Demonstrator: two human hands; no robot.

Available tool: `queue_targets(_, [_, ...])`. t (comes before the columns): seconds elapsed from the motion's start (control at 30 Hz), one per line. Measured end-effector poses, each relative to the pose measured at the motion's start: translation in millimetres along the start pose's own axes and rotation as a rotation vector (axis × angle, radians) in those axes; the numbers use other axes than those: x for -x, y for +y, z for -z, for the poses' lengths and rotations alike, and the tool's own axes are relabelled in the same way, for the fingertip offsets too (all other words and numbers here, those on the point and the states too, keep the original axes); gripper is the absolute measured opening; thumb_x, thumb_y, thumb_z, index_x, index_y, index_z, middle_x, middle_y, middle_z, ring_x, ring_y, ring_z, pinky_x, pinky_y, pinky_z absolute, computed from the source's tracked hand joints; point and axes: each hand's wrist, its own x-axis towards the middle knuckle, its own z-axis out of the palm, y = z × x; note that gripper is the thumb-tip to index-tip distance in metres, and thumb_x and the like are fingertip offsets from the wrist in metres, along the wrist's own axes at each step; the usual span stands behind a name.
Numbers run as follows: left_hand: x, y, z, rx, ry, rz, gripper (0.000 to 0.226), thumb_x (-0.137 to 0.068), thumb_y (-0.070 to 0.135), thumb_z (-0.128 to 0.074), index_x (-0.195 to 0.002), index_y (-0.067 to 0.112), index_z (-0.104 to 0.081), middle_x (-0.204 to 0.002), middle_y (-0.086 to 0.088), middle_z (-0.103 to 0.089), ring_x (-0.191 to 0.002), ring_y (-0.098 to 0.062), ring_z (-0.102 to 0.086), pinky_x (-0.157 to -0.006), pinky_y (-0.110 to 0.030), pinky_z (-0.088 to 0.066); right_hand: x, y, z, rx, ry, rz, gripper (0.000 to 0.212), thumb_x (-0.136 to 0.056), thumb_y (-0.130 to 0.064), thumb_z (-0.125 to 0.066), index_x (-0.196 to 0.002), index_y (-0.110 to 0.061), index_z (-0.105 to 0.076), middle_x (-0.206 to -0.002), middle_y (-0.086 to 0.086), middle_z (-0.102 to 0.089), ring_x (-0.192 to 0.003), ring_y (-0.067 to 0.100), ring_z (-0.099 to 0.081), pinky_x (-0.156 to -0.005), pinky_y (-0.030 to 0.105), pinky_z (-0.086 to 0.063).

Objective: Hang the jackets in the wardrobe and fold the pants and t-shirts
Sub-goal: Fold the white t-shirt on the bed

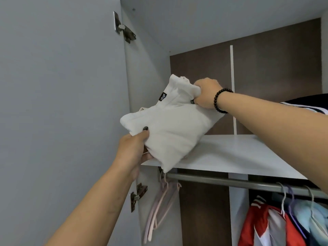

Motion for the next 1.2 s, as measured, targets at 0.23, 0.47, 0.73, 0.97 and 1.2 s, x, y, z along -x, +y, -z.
queue_targets(0.23, [-53,-23,-22,-0.017,0.056,0.041,0.015,-0.094,0.010,-0.055,-0.108,0.009,-0.061,-0.098,-0.010,-0.073,-0.080,-0.022,-0.072,-0.056,-0.028,-0.057,-77,26,-45,0.059,-0.135,0.082,0.026,-0.078,-0.026,-0.074,-0.097,-0.010,-0.064,-0.099,0.006,-0.064,-0.092,0.028,-0.060,-0.074,0.032,-0.048])
queue_targets(0.47, [-79,-53,-47,0.022,0.110,0.181,0.014,-0.096,0.005,-0.054,-0.108,-0.001,-0.058,-0.100,-0.024,-0.070,-0.072,-0.030,-0.071,-0.056,-0.036,-0.061,-110,67,-101,-0.002,-0.259,0.085,0.031,-0.075,-0.029,-0.078,-0.098,-0.014,-0.064,-0.102,0.004,-0.064,-0.091,0.025,-0.058,-0.072,0.030,-0.044])
queue_targets(0.73, [-73,-75,-38,-0.271,0.147,0.248,0.024,-0.092,0.020,-0.063,-0.097,-0.004,-0.066,-0.082,-0.015,-0.075,-0.073,-0.024,-0.073,-0.061,-0.029,-0.059,-97,89,-183,0.029,-0.364,0.035,0.042,-0.090,-0.019,-0.063,-0.126,-0.004,-0.051,-0.125,0.014,-0.056,-0.111,0.030,-0.055,-0.086,0.032,-0.047])
queue_targets(0.97, [-70,-61,-49,-0.889,0.443,-0.416,0.009,-0.086,0.024,-0.061,-0.083,0.021,-0.053,-0.087,0.009,-0.059,-0.075,-0.011,-0.055,-0.065,-0.027,-0.042,-90,88,-180,0.051,-0.361,0.021,0.049,-0.092,-0.028,-0.053,-0.136,-0.010,-0.040,-0.137,0.011,-0.039,-0.122,0.030,-0.045,-0.098,0.037,-0.044])
queue_targets(1.2, [-103,-94,-71,-1.167,0.072,-0.365,0.023,-0.099,0.031,-0.039,-0.109,0.024,-0.059,-0.114,0.008,-0.062,-0.117,-0.015,-0.049,-0.085,-0.024,-0.031,-59,83,-211,-0.120,-0.534,-0.001,0.046,-0.087,-0.054,-0.038,-0.114,-0.021,-0.056,-0.128,0.005,-0.056,-0.115,0.027,-0.051,-0.096,0.034,-0.041])
